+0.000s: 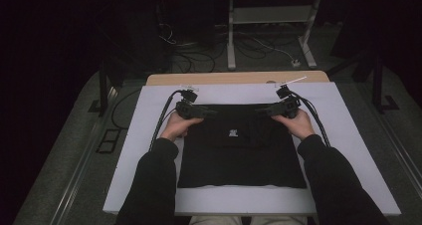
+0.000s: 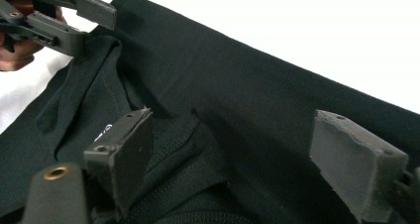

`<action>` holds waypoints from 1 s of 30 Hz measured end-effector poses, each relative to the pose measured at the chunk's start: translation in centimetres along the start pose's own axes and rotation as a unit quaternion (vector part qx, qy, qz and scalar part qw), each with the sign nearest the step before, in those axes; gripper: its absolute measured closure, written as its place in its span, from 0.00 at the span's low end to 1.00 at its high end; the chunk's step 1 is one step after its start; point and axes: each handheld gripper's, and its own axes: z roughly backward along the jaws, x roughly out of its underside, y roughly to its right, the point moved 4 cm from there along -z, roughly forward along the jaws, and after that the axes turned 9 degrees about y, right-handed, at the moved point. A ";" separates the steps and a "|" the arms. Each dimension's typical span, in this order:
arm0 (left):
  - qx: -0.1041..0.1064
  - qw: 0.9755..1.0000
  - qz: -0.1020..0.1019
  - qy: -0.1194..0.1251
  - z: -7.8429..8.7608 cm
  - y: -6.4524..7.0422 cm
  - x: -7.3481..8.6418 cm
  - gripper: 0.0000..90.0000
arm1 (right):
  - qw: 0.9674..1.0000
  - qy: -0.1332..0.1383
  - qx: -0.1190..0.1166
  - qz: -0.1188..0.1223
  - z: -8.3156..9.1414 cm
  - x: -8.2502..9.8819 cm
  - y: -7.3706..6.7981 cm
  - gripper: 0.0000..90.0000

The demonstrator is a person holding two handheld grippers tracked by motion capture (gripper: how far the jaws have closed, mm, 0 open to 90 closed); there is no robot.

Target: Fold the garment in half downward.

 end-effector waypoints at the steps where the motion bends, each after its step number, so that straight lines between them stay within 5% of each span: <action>1: 0.002 1.000 0.002 0.000 0.0 0.0 0.0 0.43 | 1.000 -0.001 -0.001 0.000 -0.1 0.1 0.0 0.21; 13: 0.028 1.000 0.012 -0.002 -0.1 -0.1 0.3 0.58 | 1.000 -0.022 -0.013 0.005 -1.2 0.9 -0.2 0.43; 25: 0.058 0.998 0.019 0.000 0.0 0.1 0.3 0.80 | 0.999 -0.039 -0.032 0.000 -1.7 1.6 -0.2 0.83; 30: 0.043 0.999 0.007 -0.011 -0.1 0.2 0.4 0.93 | 0.999 -0.033 -0.033 -0.005 -1.3 1.5 0.0 0.93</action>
